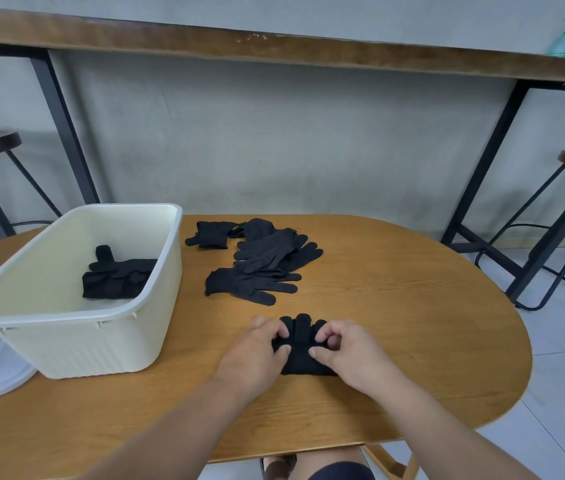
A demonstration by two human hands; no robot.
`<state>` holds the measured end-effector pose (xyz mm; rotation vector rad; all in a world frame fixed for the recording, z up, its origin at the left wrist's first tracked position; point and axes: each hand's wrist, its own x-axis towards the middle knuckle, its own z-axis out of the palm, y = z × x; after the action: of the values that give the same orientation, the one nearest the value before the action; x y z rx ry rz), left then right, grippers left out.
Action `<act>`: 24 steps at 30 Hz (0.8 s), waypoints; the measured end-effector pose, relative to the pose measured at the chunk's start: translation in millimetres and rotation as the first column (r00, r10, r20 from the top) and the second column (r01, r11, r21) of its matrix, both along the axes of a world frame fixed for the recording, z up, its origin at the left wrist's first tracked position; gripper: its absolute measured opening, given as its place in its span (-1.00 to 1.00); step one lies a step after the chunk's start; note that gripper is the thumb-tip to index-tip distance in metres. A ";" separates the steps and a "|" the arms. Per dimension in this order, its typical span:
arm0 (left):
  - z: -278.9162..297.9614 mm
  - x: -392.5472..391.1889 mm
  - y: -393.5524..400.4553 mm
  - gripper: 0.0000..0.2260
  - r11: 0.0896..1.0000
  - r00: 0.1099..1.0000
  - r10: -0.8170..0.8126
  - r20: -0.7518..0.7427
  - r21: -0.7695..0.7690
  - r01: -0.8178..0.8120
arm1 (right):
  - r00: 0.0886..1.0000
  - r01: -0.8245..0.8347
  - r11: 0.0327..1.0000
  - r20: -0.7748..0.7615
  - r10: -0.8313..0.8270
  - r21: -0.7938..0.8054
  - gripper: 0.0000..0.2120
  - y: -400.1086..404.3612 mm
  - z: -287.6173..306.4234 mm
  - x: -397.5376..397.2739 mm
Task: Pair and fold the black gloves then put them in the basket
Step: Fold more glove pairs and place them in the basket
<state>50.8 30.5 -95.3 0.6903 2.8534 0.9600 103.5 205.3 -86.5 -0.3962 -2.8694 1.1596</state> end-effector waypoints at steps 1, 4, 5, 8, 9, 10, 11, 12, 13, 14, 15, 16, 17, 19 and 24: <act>-0.4 0.2 -0.1 -0.91 1.000 0.999 -0.008 -0.032 0.008 0.008 | 0.999 -0.011 0.999 -0.032 0.013 0.046 -0.84 -0.4 0.2 0.0; 1.3 2.3 2.0 -0.95 0.998 0.991 -0.061 -0.123 -0.016 0.059 | 0.991 -0.087 0.979 -0.087 0.105 0.183 -0.87 -5.4 2.5 1.8; 2.5 2.4 2.5 -0.93 0.996 0.984 -0.086 -0.154 -0.029 0.082 | 0.986 -0.116 0.964 -0.093 0.141 0.239 -0.91 -7.3 4.1 2.3; 2.3 1.2 -1.9 -0.84 0.986 0.962 -0.168 -0.216 -0.054 0.160 | 0.964 -0.187 0.910 -0.110 0.243 0.369 -0.85 -8.5 6.2 6.4; 2.3 1.8 -5.5 -0.81 0.981 0.954 -0.195 -0.229 -0.069 0.184 | 0.957 -0.204 0.904 -0.117 0.264 0.375 -0.80 -7.6 6.8 8.4; 2.1 2.9 -9.6 -0.77 0.974 0.944 -0.224 -0.242 -0.091 0.207 | 0.952 -0.220 0.901 -0.121 0.282 0.373 -0.77 -6.4 7.3 10.8; 1.0 4.0 -13.7 -0.70 0.966 0.935 -0.254 -0.248 -0.119 0.231 | 0.948 -0.238 0.897 -0.112 0.298 0.373 -0.72 -5.7 7.9 13.6; -0.2 5.3 -17.6 -0.62 0.958 0.929 -0.276 -0.245 -0.144 0.246 | 0.944 -0.259 0.885 -0.094 0.317 0.386 -0.67 -5.2 8.3 16.5; -0.8 6.4 -20.6 -0.57 0.952 0.926 -0.291 -0.240 -0.167 0.256 | 0.939 -0.278 0.865 -0.070 0.336 0.417 -0.64 -5.2 8.8 18.6; -0.7 7.3 -22.3 -0.56 0.948 0.922 -0.302 -0.242 -0.181 0.263 | 0.935 -0.292 0.841 -0.048 0.351 0.456 -0.62 -6.0 10.5 20.6; -0.2 8.2 -22.8 -0.59 0.947 0.918 -0.306 -0.251 -0.181 0.266 | 0.933 -0.300 0.824 -0.034 0.359 0.481 -0.62 -7.1 11.6 21.6; 1.6 7.5 -22.5 -0.63 0.948 0.916 -0.306 -0.261 -0.176 0.266 | 0.931 -0.302 0.820 -0.034 0.363 0.487 -0.62 -7.8 13.6 20.9; 3.6 7.1 -21.6 -0.68 0.950 0.918 -0.300 -0.258 -0.168 0.263 | 0.933 -0.303 0.831 -0.030 0.358 0.467 -0.64 -8.5 15.2 20.1; 10.3 6.2 -20.2 -0.76 0.964 0.949 -0.256 -0.183 -0.119 0.238 | 0.951 -0.291 0.900 -0.005 0.310 0.325 -0.70 -9.2 22.6 17.2; 10.3 -3.4 -17.1 -0.78 0.994 0.994 -0.105 0.019 -0.024 0.105 | 0.981 -0.168 0.983 0.089 0.175 -0.074 -0.94 -6.2 25.9 -2.3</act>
<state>47.4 13.4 -85.0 0.8158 2.7776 0.9090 101.2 199.2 -60.6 -0.2140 -3.0047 1.2989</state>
